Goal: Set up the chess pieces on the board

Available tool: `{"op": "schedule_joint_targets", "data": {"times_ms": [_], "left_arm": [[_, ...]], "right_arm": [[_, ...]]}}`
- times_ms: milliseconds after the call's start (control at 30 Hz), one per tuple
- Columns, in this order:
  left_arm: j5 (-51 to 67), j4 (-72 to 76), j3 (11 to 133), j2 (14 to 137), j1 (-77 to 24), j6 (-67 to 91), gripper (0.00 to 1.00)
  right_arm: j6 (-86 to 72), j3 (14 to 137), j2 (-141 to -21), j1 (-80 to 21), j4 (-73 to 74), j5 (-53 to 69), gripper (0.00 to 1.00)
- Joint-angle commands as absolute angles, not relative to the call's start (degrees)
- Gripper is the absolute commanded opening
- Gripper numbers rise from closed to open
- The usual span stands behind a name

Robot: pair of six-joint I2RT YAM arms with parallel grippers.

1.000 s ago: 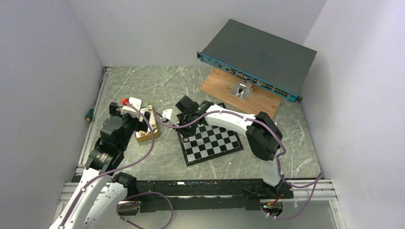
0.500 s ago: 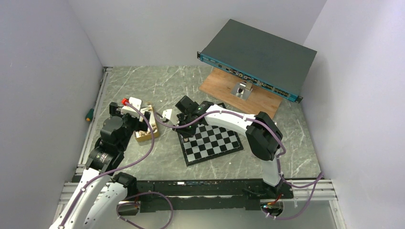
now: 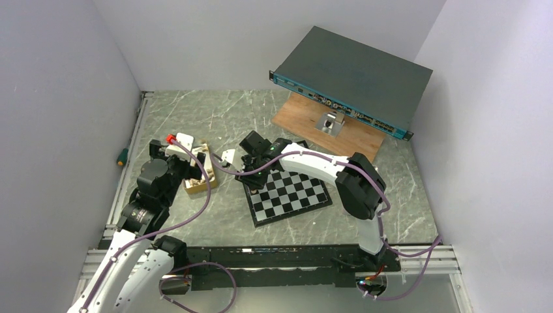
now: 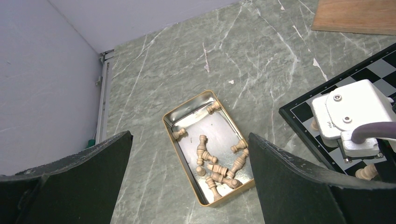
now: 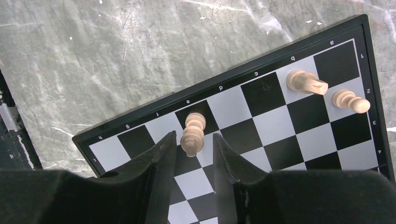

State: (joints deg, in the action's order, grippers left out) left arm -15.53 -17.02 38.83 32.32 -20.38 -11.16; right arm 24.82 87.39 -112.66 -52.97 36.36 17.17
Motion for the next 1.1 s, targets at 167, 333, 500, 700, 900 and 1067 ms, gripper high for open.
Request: {"op": "schedule_joint_targets", "data": {"times_ms": [167,333,500,700,900,1067], "left_arm": [[-15.6,-14.7,38.7,31.5,-20.0,-11.6,1.0],[-15.5,-14.7,38.7,31.5,-20.0,-11.5,1.0],[-15.3,-14.8,38.8,31.3,-20.0,-11.5,1.0],[-14.1,-14.9,38.9,31.2,-20.0,-11.2,1.0],[-12.0,-15.0,38.8,31.2,-20.0,-10.8,1.0],[-8.7,-15.4,39.3,32.2,-20.0,-10.4,1.0]], "right_arm": [[23.7,87.5,-112.5,-53.2,35.7,19.1,0.47],[24.1,88.7,-110.6,-52.9,37.0,19.3,0.63],[26.4,89.8,-107.3,-51.5,39.5,20.5,0.75],[34.5,92.1,-101.1,-47.9,47.1,28.8,0.78],[48.4,88.5,-92.6,-41.0,56.9,39.4,0.8],[59.3,82.0,-84.3,-31.4,63.7,46.2,0.82]]}}
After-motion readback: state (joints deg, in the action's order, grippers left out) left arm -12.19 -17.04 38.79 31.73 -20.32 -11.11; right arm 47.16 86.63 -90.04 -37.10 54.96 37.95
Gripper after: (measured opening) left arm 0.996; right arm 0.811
